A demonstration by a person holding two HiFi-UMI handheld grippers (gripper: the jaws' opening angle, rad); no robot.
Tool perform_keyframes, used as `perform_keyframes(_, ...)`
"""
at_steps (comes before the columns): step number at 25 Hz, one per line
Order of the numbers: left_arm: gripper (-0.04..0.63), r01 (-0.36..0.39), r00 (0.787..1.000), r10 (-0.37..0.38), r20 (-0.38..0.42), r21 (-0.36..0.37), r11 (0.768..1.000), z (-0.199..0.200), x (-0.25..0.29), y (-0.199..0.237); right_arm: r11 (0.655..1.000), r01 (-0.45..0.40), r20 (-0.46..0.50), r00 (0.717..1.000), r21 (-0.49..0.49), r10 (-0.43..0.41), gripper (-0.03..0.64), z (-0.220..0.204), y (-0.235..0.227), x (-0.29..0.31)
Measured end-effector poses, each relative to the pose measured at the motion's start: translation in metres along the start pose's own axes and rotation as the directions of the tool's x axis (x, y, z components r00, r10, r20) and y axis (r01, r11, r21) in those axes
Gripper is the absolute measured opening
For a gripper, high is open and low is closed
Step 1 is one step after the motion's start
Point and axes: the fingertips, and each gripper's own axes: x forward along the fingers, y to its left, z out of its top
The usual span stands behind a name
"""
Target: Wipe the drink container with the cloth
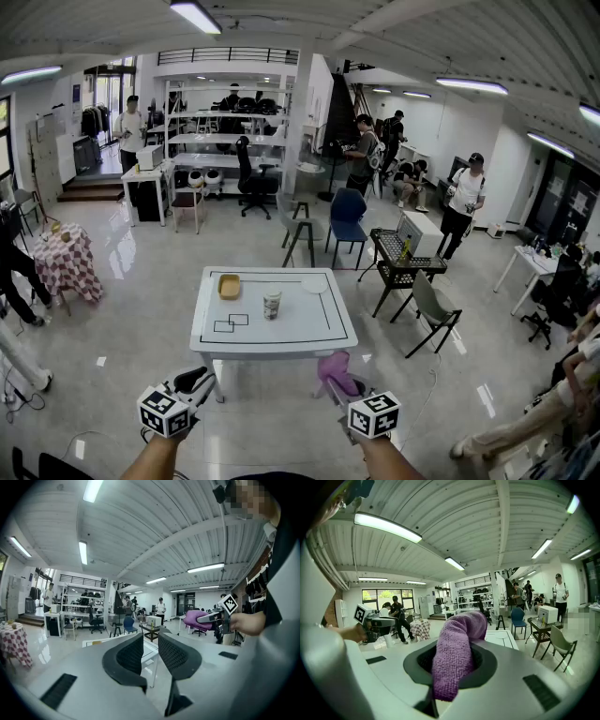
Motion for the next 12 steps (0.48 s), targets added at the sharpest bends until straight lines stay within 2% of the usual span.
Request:
perform_keyframes(6, 0.112, 0.01, 1.0, -0.01, 0.01, 0.005, 1.0, 0.004, -0.013, 0.008, 1.0, 0.009, 0.003, 1.0, 0.001, -0.009, 0.075, -0.002, 0.014, 0.006)
perform_keyframes(12, 0.107, 0.008, 1.0, -0.008, 0.017, 0.009, 1.0, -0.005, -0.028, 0.039, 0.999, 0.026, 0.013, 1.0, 0.018, -0.026, 0.075, -0.006, 0.034, 0.026)
